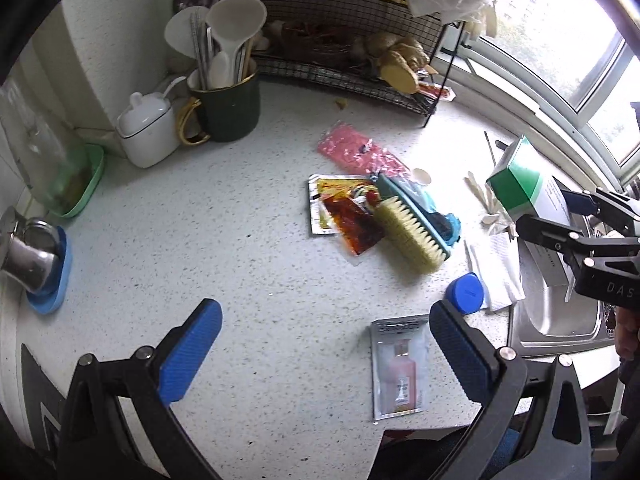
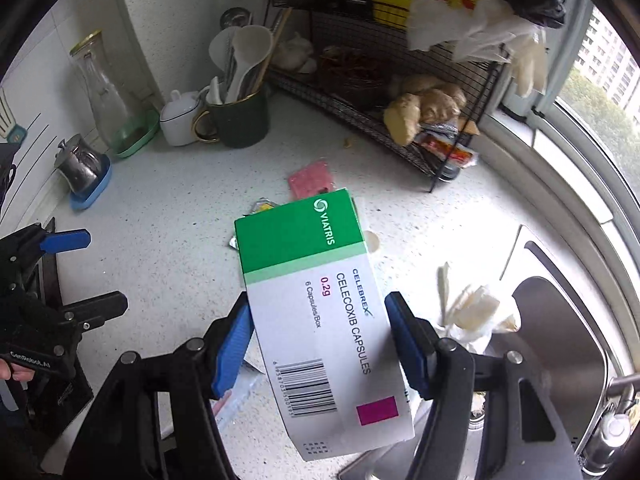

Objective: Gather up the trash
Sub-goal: 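Close the left tool on the blue scrub brush while the right tool holds the box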

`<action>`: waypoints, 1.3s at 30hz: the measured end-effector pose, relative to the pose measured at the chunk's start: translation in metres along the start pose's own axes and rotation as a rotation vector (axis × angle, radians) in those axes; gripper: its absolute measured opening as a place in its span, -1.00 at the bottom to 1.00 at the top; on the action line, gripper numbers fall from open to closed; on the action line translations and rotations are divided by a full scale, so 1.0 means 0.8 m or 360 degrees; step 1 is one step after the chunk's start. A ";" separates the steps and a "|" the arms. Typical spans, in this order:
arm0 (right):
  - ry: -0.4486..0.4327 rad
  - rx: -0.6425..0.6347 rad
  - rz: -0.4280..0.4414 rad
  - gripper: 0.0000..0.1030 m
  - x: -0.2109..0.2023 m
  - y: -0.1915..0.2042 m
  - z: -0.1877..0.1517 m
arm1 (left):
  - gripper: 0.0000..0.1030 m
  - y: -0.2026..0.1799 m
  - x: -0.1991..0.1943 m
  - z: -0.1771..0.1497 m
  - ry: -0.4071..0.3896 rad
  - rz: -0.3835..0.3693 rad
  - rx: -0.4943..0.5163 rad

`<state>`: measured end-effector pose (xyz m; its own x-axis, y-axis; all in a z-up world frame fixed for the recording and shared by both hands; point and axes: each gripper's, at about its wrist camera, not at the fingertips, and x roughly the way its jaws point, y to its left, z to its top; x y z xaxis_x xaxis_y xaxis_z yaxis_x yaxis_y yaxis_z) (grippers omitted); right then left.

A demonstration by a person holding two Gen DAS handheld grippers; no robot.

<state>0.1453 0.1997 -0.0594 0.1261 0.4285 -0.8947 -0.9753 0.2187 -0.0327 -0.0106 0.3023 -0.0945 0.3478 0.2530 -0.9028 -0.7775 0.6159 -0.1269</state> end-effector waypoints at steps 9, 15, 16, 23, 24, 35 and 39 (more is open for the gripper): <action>0.0066 0.0303 -0.0087 0.22 -0.016 -0.056 -0.065 | 0.92 -0.078 0.058 0.047 0.0123 -0.0085 0.0098; 0.0106 0.0432 -0.0114 0.22 -0.012 -0.083 -0.087 | 0.67 -0.104 0.113 0.060 0.0246 -0.0044 0.0065; 0.0112 0.0450 -0.0115 0.22 -0.011 -0.087 -0.090 | 0.64 -0.106 0.123 0.062 0.0263 -0.0033 0.0053; 0.0170 0.0504 -0.0134 0.22 -0.004 -0.103 -0.099 | 0.35 -0.105 0.170 0.070 0.0308 0.0085 -0.0027; 0.0174 0.0508 -0.0132 0.22 -0.003 -0.104 -0.100 | 0.33 -0.104 0.175 0.070 0.0320 0.0103 -0.0031; 0.0185 0.0504 -0.0094 0.22 0.000 -0.105 -0.099 | -0.49 -0.106 0.181 0.062 0.0449 -0.0005 0.0041; 0.0169 0.0503 -0.0082 0.22 -0.002 -0.104 -0.098 | -0.56 -0.108 0.171 0.050 0.0444 -0.0048 0.0075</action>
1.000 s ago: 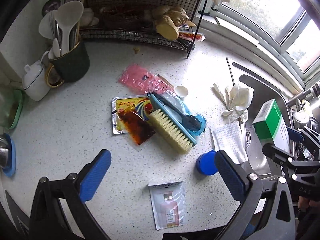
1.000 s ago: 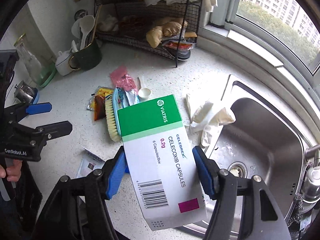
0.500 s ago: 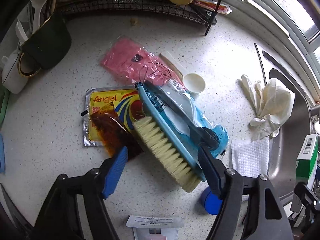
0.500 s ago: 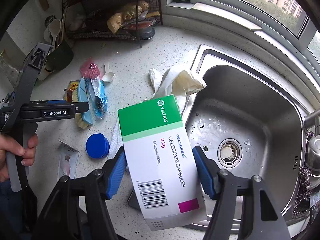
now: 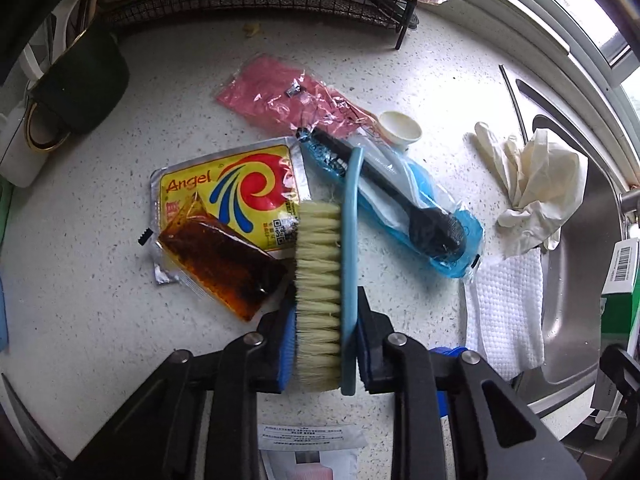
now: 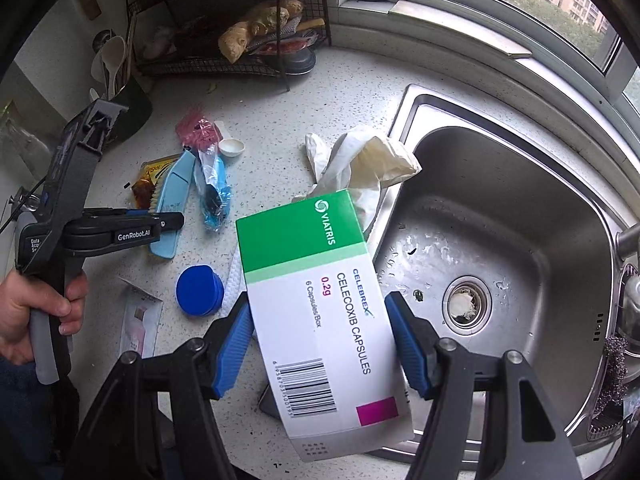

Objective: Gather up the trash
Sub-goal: 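Close the left tool on the blue scrub brush while the right tool holds the box, then carry the brush and the box down toward the red bin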

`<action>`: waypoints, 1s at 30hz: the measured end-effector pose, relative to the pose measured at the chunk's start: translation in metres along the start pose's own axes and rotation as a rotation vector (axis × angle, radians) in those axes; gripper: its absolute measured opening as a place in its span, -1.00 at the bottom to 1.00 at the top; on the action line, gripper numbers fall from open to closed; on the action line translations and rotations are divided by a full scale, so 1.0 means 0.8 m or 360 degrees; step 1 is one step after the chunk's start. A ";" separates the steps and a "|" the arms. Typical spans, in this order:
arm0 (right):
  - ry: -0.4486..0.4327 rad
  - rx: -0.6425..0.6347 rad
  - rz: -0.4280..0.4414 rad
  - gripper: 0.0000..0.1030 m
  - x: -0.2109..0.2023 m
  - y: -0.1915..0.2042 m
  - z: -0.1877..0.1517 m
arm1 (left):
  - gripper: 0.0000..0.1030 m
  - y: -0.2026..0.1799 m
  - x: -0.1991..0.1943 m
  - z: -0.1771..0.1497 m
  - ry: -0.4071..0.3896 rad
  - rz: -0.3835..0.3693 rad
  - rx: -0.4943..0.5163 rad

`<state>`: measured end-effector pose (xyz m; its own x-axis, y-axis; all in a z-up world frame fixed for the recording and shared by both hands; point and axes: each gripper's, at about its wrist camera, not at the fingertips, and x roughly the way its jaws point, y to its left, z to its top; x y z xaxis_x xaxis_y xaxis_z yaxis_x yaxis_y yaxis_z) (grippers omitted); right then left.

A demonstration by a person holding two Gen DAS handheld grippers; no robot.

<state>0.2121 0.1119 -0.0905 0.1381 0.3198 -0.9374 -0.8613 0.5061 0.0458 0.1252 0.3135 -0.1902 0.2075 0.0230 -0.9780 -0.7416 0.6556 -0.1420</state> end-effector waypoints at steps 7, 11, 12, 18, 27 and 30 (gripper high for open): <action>-0.0026 0.0018 0.0035 0.22 -0.009 0.003 -0.008 | -0.56 -0.023 -0.049 -0.025 -0.0111 -0.0073 0.0153; -0.0049 0.0020 0.0034 0.22 -0.019 0.004 -0.017 | -0.56 -0.033 -0.090 -0.046 -0.0173 -0.0136 0.0247; -0.0055 0.0021 0.0034 0.22 -0.023 0.004 -0.020 | -0.56 -0.030 -0.104 -0.052 -0.0196 -0.0166 0.0270; -0.0137 0.0041 0.0046 0.22 -0.063 0.000 -0.047 | -0.56 -0.073 -0.162 -0.101 -0.0410 -0.0176 0.0426; -0.0293 0.0050 0.0078 0.22 -0.136 -0.010 -0.127 | -0.57 -0.154 -0.219 -0.202 -0.0512 -0.0273 0.0557; -0.0338 0.0067 0.0077 0.22 -0.156 -0.014 -0.166 | -0.57 -0.178 -0.229 -0.245 -0.0519 -0.0271 0.0581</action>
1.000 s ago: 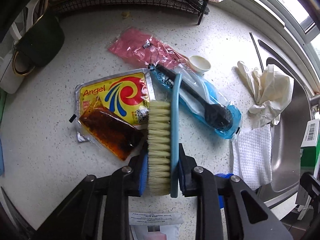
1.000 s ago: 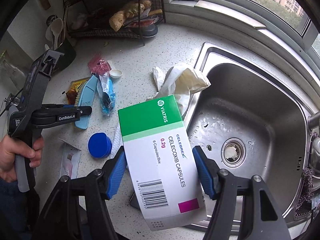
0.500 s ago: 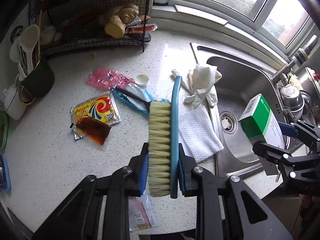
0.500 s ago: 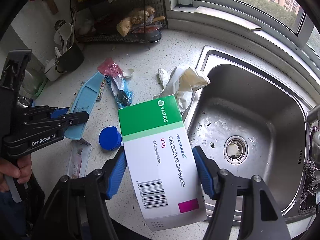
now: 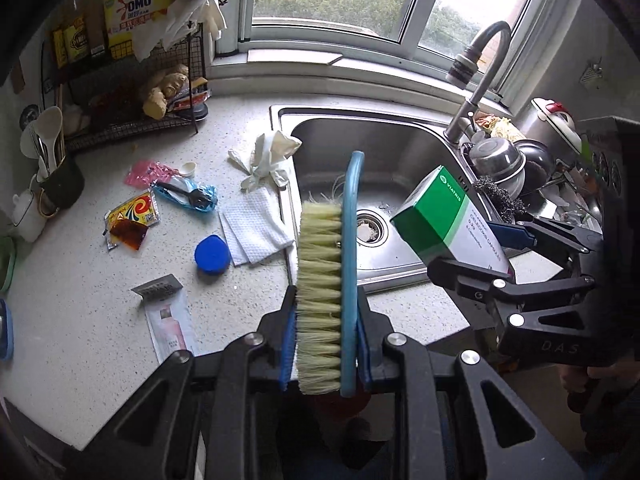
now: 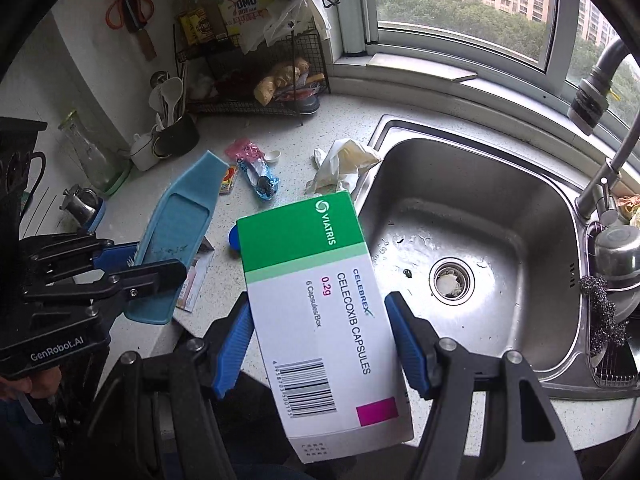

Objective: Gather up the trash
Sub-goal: 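Carry the brush and the box down toward the red bin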

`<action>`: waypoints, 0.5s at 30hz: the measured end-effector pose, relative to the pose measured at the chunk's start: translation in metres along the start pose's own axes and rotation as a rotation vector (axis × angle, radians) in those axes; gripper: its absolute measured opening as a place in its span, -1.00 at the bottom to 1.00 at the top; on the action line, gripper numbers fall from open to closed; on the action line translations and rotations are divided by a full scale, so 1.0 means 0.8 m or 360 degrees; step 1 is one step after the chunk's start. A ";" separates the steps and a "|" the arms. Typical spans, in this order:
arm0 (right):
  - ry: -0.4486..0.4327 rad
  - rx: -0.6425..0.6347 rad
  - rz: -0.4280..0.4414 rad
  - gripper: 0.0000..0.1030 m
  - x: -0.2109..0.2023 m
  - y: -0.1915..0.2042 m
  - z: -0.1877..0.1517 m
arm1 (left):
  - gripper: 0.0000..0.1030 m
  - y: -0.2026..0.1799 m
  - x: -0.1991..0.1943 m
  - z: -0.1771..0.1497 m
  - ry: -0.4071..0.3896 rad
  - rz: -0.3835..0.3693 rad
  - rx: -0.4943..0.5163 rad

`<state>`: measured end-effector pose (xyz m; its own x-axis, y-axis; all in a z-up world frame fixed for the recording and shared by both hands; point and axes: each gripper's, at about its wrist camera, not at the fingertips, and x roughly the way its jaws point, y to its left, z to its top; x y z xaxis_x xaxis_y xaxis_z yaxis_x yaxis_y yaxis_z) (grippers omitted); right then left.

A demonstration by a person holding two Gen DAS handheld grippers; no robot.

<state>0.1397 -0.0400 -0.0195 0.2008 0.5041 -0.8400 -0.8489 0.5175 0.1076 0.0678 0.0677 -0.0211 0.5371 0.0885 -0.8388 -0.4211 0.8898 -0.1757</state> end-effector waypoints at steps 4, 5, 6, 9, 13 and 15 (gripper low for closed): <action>-0.0032 0.0033 -0.0005 0.22 -0.030 -0.008 -0.051 | -0.57 -0.050 -0.008 -0.042 0.0012 0.0013 0.0040; -0.0027 0.0037 -0.0005 0.22 -0.035 -0.011 -0.065 | -0.57 -0.061 -0.010 -0.052 0.0017 0.0017 0.0055; -0.0020 0.0042 -0.0005 0.22 -0.039 -0.014 -0.079 | -0.56 -0.071 -0.008 -0.062 0.0024 0.0031 0.0064; 0.0000 0.0058 -0.0001 0.22 -0.050 -0.022 -0.118 | -0.56 -0.099 -0.006 -0.095 0.0058 0.0044 0.0070; 0.0028 0.0055 -0.0024 0.22 -0.058 -0.027 -0.166 | -0.57 -0.133 0.007 -0.140 0.0137 0.0037 0.0067; 0.0058 0.0069 -0.0031 0.22 -0.058 -0.030 -0.189 | -0.57 -0.148 0.018 -0.161 0.0184 0.0025 0.0065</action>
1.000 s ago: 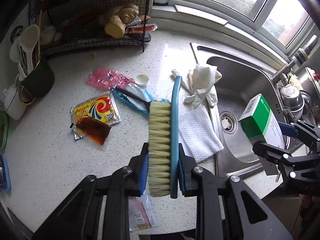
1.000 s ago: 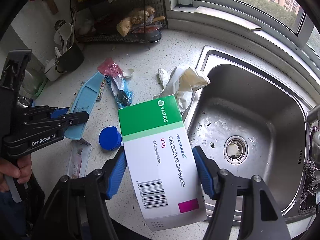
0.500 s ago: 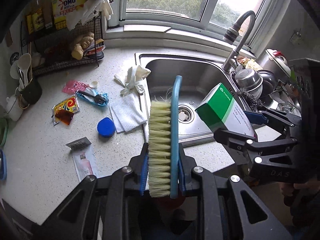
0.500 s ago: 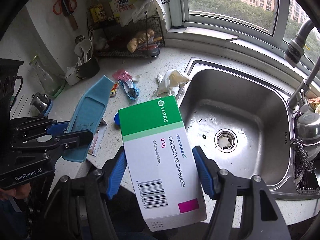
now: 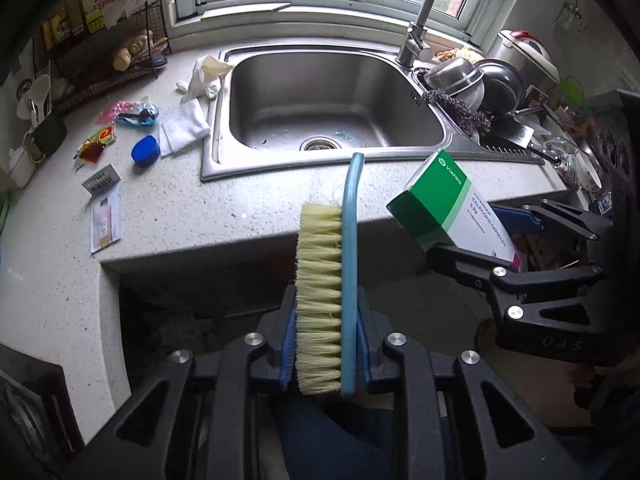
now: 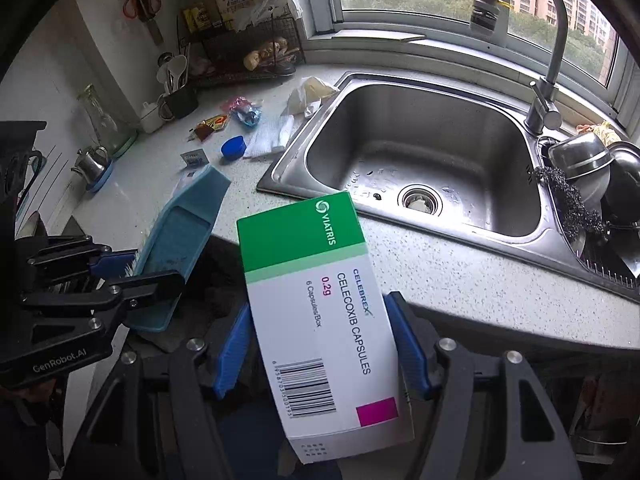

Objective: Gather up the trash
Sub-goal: 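Carry the brush and the box down toward the red bin, then open the left tool over the red bin to drop the brush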

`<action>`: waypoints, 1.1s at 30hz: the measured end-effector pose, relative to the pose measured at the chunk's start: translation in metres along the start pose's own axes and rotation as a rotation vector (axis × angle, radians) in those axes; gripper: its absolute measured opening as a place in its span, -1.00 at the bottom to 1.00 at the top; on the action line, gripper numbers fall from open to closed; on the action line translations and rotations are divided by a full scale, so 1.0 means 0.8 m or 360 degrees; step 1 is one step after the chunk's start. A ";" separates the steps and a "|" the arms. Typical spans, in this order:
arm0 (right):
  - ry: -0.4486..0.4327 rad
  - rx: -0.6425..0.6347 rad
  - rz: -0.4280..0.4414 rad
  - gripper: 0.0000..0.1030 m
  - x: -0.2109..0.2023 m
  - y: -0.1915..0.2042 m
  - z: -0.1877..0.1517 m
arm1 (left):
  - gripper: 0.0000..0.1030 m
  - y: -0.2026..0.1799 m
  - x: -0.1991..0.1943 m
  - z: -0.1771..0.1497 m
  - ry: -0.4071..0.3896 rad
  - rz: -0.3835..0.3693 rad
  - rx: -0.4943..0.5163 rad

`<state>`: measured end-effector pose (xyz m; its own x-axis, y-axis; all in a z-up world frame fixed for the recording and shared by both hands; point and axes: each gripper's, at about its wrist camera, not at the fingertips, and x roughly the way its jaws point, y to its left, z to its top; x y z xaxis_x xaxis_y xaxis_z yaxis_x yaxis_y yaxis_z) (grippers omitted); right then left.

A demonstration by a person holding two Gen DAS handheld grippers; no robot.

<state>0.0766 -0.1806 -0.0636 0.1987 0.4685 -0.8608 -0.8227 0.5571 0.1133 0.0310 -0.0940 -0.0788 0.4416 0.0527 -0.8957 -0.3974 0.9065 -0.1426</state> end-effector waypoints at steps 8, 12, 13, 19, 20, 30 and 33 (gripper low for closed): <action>0.0112 0.0081 -0.0008 0.22 0.020 -0.018 -0.070 | -0.57 -0.034 0.062 -0.055 0.0208 -0.0045 -0.0019; 0.0175 0.0122 -0.0012 0.22 0.041 -0.027 -0.089 | -0.57 -0.037 0.096 -0.077 0.0318 -0.0059 -0.0042; 0.0187 0.0130 -0.0013 0.22 0.046 -0.030 -0.093 | -0.57 -0.038 0.103 -0.081 0.0338 -0.0066 -0.0044; 0.0240 0.0168 0.0016 0.22 0.072 -0.037 -0.113 | -0.57 -0.038 0.147 -0.102 0.0451 -0.0079 -0.0027; 0.0240 0.0178 0.0013 0.22 0.074 -0.037 -0.115 | -0.57 -0.038 0.154 -0.104 0.0461 -0.0074 -0.0015; 0.0266 0.0226 -0.0051 0.22 0.077 -0.037 -0.128 | 0.46 -0.029 0.183 -0.104 0.0391 -0.0097 0.0016; 0.0282 0.0234 -0.0066 0.22 0.080 -0.037 -0.133 | 0.70 -0.027 0.186 -0.104 0.0363 -0.0072 0.0020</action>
<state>0.0572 -0.2401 -0.1745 0.1233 0.3228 -0.9384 -0.7269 0.6732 0.1360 0.0384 -0.1404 -0.2437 0.2648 -0.0830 -0.9607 -0.3708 0.9109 -0.1809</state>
